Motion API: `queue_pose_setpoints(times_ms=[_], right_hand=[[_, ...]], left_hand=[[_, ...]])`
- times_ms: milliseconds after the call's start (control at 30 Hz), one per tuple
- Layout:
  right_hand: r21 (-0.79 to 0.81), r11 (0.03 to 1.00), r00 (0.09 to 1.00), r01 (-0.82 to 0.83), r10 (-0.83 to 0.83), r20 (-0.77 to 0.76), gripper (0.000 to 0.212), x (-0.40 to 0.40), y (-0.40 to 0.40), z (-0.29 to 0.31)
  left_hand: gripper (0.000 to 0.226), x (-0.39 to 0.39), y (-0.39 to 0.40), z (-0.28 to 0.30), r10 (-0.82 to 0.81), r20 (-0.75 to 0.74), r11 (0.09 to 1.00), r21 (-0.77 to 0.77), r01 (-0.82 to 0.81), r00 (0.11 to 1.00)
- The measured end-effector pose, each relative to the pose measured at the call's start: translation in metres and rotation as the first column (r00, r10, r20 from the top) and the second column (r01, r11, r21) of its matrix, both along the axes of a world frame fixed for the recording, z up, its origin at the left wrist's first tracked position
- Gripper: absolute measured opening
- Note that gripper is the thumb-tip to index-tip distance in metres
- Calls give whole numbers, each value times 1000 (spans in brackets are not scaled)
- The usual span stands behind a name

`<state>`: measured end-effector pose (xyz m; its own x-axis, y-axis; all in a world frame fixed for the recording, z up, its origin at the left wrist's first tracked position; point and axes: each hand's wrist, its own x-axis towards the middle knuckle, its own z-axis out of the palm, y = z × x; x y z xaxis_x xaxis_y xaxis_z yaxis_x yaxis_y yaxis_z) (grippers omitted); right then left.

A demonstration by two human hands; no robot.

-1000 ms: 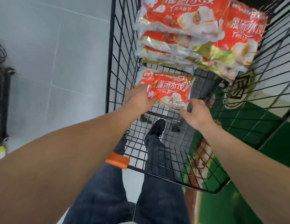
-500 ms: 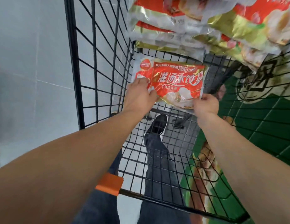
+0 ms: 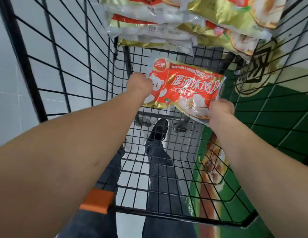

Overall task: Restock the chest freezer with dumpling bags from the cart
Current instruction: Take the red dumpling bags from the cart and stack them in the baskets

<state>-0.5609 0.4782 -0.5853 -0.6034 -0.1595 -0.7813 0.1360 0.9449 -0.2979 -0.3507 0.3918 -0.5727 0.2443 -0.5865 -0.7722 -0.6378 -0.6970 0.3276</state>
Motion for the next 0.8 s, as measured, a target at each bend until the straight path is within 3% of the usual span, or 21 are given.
queue_pose_setpoints(times_ms=[100, 167, 233, 300, 400, 533, 633, 800], right_hand=[[-40, 999, 995, 36, -40, -90, 16, 8, -1, 15], [-74, 995, 989, 74, -82, -122, 10, 12, -1, 30], [-104, 989, 984, 106, -119, -130, 8, 21, 1, 54], [-139, 982, 980, 126, -145, -139, 16, 27, 5, 79], [-226, 958, 970, 176, -208, -129, 11, 35, 18, 129], [-360, 899, 939, 251, -317, -136, 5, 45, 53, 204], [-437, 853, 911, 285, -383, -154, 18, 57, 89, 252], [-513, 764, 845, 392, -519, -128, 24, 81, 157, 315]], left_hand=[[9, 0, -1, 13, 135, -53, 991, -7, -135, 989], [10, 4, 1, 33, 219, -88, 974, -45, -223, 972], [6, 13, 5, 57, 306, -142, 946, -63, -317, 941], [20, 25, 7, 77, 348, -199, 929, -62, -366, 916], [12, 39, 6, 115, 369, -301, 918, -30, -395, 879], [19, 50, 14, 186, 239, -452, 953, -60, -297, 860], [9, 59, 30, 232, 228, -583, 952, -35, -304, 780], [31, 49, 64, 297, 5, -599, 982, -149, -118, 800]])
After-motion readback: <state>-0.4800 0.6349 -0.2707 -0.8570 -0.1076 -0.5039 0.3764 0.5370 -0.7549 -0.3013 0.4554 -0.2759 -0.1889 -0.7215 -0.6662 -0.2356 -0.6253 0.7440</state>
